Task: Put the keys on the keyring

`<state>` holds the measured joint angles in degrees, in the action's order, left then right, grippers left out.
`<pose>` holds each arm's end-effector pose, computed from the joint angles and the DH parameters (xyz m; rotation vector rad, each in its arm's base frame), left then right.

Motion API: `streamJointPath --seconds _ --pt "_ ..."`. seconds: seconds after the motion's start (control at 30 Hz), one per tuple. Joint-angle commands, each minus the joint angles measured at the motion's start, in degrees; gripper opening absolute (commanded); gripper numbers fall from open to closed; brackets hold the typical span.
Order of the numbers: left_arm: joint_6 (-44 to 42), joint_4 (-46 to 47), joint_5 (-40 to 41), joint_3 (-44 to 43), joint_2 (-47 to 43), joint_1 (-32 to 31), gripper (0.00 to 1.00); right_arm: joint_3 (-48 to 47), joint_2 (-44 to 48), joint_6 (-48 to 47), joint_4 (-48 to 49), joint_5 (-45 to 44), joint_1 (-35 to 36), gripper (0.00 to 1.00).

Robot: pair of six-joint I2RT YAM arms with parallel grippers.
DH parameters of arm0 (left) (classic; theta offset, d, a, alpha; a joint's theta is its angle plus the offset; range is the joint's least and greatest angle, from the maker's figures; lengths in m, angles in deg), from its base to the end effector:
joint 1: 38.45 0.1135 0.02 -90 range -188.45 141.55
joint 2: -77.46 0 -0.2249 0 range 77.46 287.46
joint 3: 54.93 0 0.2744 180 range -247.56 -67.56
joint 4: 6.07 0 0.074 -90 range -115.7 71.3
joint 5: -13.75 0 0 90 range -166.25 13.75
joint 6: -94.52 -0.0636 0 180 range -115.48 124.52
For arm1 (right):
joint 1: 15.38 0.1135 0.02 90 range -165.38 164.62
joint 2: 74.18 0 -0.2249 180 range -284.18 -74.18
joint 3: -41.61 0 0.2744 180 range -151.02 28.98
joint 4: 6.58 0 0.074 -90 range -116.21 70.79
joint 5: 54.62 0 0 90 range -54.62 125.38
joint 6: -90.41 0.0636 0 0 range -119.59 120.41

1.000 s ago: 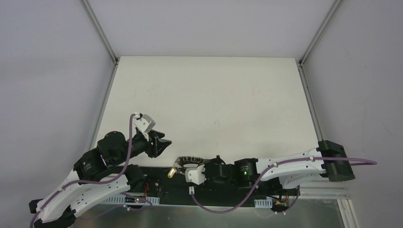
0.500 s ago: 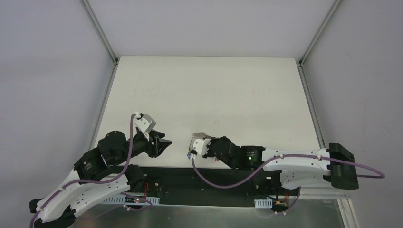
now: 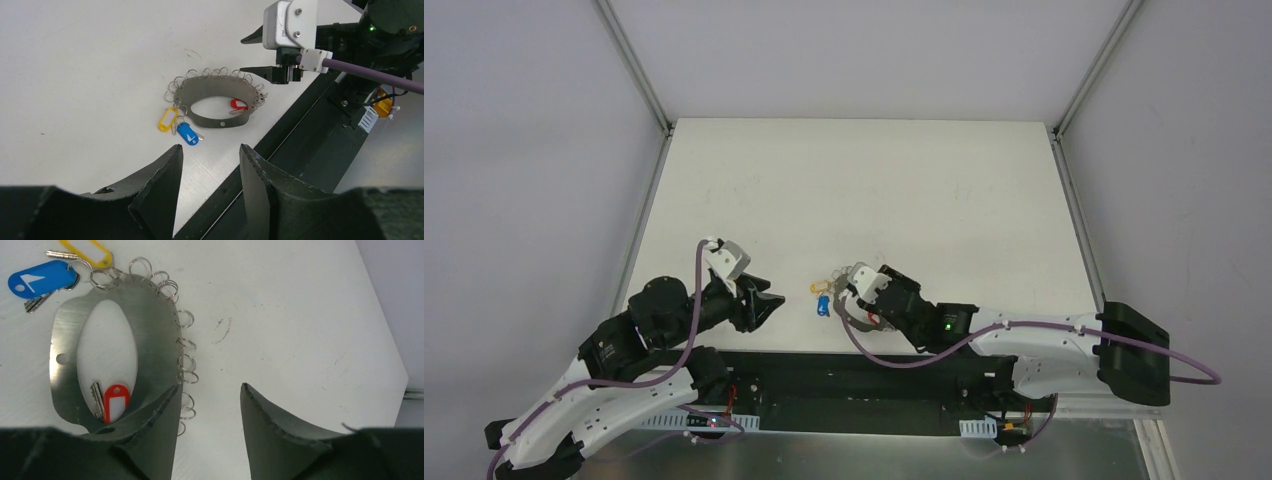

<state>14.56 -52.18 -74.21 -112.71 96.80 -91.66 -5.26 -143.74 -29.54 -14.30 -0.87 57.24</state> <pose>0.0971 -0.1260 0.3402 0.6251 1.6548 -0.7841 0.1263 0.2776 0.1550 -1.3009 1.5141 -0.1895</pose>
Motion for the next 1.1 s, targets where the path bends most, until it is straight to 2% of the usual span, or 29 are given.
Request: streamJointPath --seconds 0.0,0.07,0.23,0.3,0.4,0.63,0.8,1.07 --pt "0.1 -0.2 0.3 0.1 -0.9 0.3 0.45 -3.0 4.2 4.2 1.5 -3.8 0.1 0.55" --pt "0.0 -0.2 0.5 0.1 -0.8 0.4 0.45 -6.1 4.1 6.3 0.0 -3.1 0.0 0.62" --pt "0.2 -0.2 1.9 0.4 -2.1 0.5 0.45 -14.2 -1.0 14.4 -3.3 2.2 -1.2 0.69" --pt "0.4 -0.2 2.9 0.5 -3.1 0.5 0.45 -17.0 -4.0 17.7 -4.3 5.3 -2.2 0.70" --pt "0.7 -0.1 4.6 0.7 -4.3 0.5 0.45 -24.0 -10.5 21.9 -11.7 10.4 -4.0 0.71" --pt "1.0 -0.1 6.7 1.1 -6.1 0.5 0.45 -35.2 -22.9 22.2 -18.5 20.7 -6.6 0.72" --pt "1.1 -0.1 7.4 1.1 -6.9 0.5 0.46 -39.7 -28.7 21.9 -21.7 26.8 -9.5 0.71" --pt "0.9 0.1 6.9 1.1 -6.4 0.6 0.46 -44.0 -36.9 17.6 -26.1 26.2 -9.7 0.65"
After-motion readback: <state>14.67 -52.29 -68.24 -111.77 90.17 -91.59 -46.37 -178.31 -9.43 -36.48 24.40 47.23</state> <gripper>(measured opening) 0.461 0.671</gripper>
